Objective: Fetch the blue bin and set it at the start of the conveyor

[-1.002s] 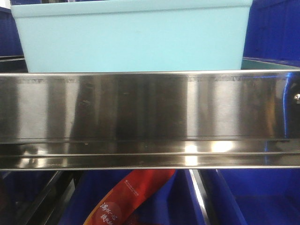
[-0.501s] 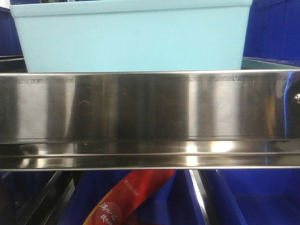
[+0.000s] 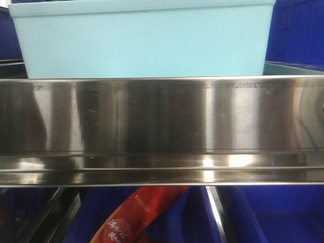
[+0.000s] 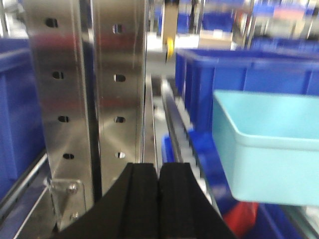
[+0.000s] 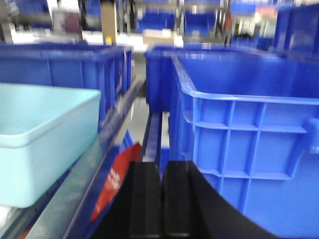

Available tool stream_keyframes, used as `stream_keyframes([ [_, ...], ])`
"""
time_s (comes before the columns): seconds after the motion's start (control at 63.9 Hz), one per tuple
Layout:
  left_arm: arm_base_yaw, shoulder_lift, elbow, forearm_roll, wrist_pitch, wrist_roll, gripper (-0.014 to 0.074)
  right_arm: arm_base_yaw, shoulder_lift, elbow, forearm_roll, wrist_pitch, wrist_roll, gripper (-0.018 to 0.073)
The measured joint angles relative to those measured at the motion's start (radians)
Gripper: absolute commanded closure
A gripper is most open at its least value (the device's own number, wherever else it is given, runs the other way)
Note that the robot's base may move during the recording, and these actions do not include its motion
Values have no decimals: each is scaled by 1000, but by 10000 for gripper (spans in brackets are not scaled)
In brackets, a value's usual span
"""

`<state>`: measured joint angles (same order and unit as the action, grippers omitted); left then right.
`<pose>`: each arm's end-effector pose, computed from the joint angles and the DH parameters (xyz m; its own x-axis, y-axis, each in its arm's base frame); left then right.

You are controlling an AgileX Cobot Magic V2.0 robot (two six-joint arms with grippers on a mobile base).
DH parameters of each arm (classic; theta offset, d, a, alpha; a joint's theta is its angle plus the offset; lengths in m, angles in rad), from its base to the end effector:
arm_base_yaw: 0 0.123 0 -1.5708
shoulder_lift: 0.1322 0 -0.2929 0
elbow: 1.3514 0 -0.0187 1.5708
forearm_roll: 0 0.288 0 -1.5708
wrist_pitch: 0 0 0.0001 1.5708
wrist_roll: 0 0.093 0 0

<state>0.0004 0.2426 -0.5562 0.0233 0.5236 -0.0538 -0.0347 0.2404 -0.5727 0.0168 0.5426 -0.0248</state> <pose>0.0776 0.0011 0.3483 -0.1219 -0.0337 -0.9920 -0.0161 0.9994 -0.0319 0.0749 -0.0018 0.3525 -0.1229 -0.0062 -0.9924 0.0248 0.9996 -0.0093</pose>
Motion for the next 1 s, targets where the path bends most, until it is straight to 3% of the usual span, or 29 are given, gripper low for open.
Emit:
stream_keyframes([
  [0.235, 0, 285, -206, 0, 228, 0, 707, 0, 248, -188, 0, 110, 0, 724],
  [0.626, 0, 459, -260, -23, 203, 2, 707, 0, 357, -244, 66, 94, 0, 721],
  [0.704, -2, 497, -317, -59, 216, 59, 707, 0, 389, -280, 90, 132, 0, 721],
  [0.814, -48, 562, -402, -107, 243, 133, 707, 0, 458, -338, 123, 204, 0, 721],
  [1.002, -199, 712, -525, -110, 256, 153, 707, 23, 578, -427, 143, 221, -9, 721],
])
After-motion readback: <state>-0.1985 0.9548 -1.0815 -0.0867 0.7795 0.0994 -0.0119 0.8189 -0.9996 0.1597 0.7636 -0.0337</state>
